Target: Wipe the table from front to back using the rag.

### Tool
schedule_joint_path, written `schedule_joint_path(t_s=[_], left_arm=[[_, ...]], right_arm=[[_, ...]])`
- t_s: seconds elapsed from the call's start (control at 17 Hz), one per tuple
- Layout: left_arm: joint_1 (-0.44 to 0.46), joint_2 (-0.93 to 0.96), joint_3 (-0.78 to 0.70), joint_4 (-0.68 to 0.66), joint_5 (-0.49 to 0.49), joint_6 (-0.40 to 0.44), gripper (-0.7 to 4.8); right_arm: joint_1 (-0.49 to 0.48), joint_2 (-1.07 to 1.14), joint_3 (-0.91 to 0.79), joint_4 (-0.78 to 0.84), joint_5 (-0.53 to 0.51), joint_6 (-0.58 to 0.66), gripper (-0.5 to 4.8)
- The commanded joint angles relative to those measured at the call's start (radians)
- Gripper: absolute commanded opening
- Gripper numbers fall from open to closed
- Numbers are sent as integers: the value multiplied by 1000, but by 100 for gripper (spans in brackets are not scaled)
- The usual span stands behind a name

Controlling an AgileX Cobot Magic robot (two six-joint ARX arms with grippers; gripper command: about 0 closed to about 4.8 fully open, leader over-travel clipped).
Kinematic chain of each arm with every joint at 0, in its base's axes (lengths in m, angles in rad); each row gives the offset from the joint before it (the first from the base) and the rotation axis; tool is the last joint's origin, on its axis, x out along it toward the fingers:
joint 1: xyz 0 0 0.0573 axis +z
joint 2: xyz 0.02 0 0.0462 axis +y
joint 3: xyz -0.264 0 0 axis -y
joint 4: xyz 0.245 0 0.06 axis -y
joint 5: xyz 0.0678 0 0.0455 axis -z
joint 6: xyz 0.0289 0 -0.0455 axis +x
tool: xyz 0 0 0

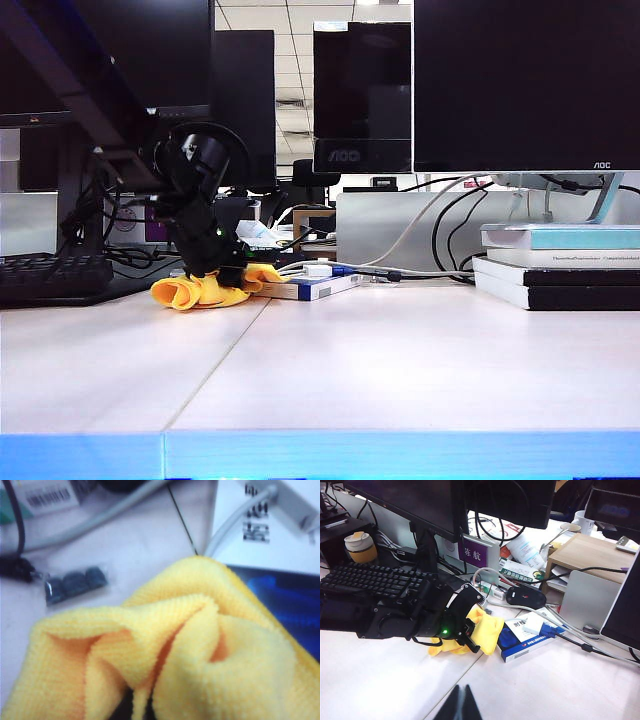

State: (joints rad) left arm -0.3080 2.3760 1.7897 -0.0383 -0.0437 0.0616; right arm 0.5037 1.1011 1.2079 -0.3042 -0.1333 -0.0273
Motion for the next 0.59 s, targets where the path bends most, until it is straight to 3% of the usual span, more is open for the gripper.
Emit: schedule_joint_path(t_s=[0.06,0.59], left_arm=[[-1,-12,-8,-126,9,13,-7],[-2,-102,-9,-223,68,17,-7]], right_arm=[[0,-3,6,17,-3,1,-1],[0,-4,6,17,-3,1,-1]])
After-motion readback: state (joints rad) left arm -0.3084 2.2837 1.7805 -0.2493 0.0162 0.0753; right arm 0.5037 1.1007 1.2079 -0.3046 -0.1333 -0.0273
